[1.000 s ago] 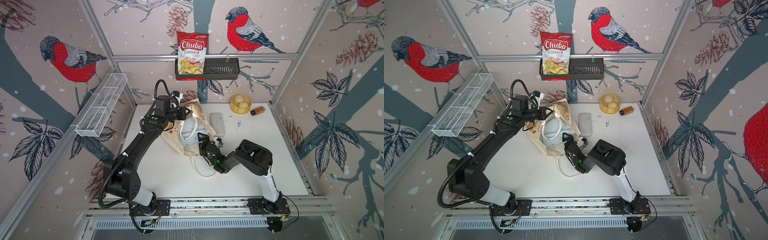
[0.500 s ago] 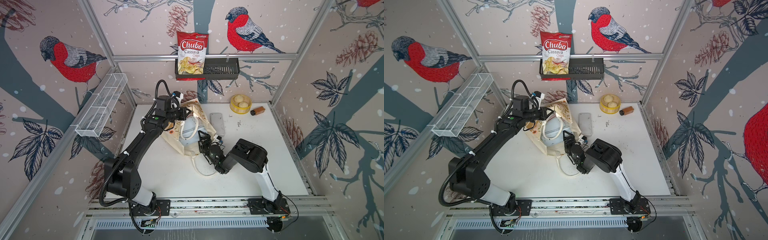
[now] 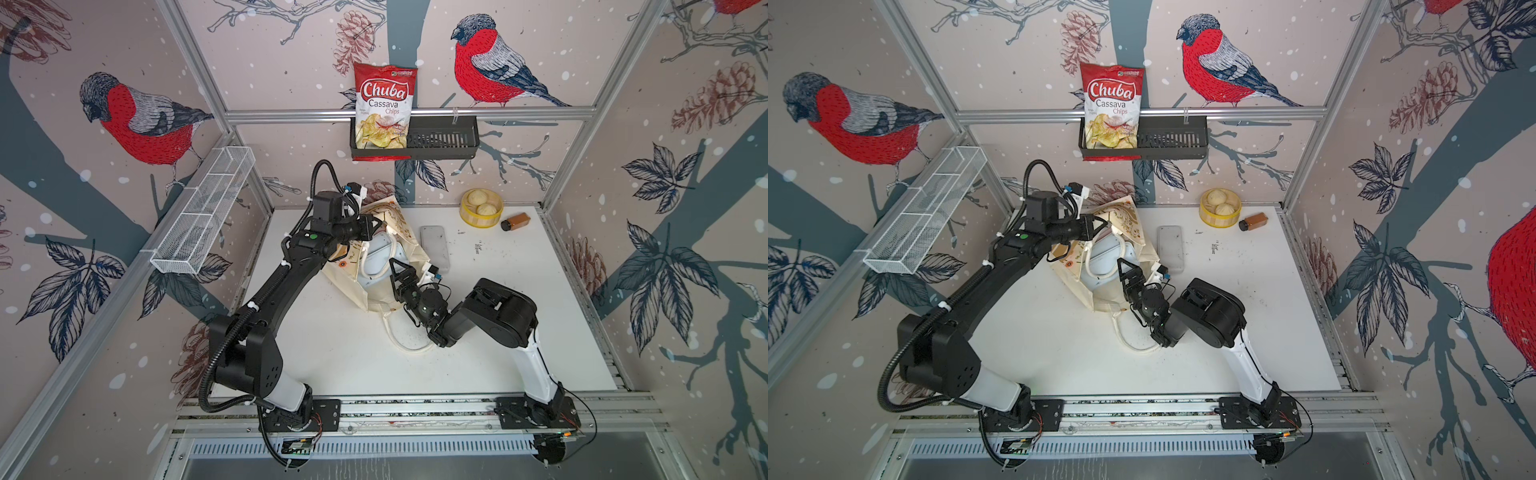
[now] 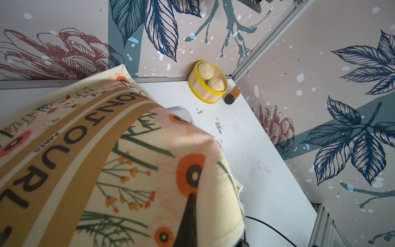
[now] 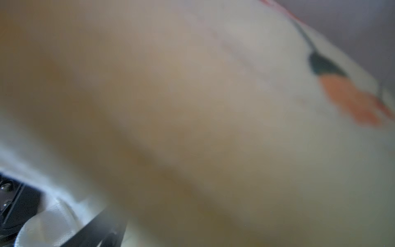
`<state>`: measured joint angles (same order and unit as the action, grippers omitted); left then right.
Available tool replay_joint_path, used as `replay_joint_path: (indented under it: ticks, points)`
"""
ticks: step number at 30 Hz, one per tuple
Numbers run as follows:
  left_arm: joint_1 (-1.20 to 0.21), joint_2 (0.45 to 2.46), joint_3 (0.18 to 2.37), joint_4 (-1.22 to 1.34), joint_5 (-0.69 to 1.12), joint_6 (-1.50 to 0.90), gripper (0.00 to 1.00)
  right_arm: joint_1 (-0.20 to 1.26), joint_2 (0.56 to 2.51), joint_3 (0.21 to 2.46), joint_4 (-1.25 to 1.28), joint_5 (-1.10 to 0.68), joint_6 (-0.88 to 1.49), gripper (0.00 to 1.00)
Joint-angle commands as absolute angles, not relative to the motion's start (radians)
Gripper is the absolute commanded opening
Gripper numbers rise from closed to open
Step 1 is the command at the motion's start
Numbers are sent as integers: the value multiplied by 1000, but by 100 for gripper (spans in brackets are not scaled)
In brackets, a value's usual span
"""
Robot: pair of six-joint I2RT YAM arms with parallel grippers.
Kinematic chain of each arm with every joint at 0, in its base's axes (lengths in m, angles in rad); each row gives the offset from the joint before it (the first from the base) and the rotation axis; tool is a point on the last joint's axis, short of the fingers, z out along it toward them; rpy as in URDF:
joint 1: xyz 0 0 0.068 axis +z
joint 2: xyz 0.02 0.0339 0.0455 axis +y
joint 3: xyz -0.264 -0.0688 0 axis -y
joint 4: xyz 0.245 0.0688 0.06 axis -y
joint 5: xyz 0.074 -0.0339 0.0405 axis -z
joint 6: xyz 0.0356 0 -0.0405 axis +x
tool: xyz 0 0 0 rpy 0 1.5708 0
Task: Take out the pencil case from the canvas bag
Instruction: Pick up the pencil case from the canvas bag.
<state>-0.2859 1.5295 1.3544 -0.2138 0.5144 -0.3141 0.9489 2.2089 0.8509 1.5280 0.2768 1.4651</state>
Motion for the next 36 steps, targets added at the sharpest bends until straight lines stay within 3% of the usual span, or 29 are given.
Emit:
replay_joint_path:
  ticks: [1,11,24,36]
  points:
    - [-289,1524,1356,-143,549,-321,0,945,2232,877,1567,219,1451,97]
    - [-289,1524,1356,-143,546,-319,0,936,2284,912,1571,166,1475,96]
    - [-289,1519,1357,-144,545,-319,0,962,2205,818,1663,135,1394,80]
    - [-291,1519,1356,-144,544,-319,0,969,2136,798,1644,97,1214,73]
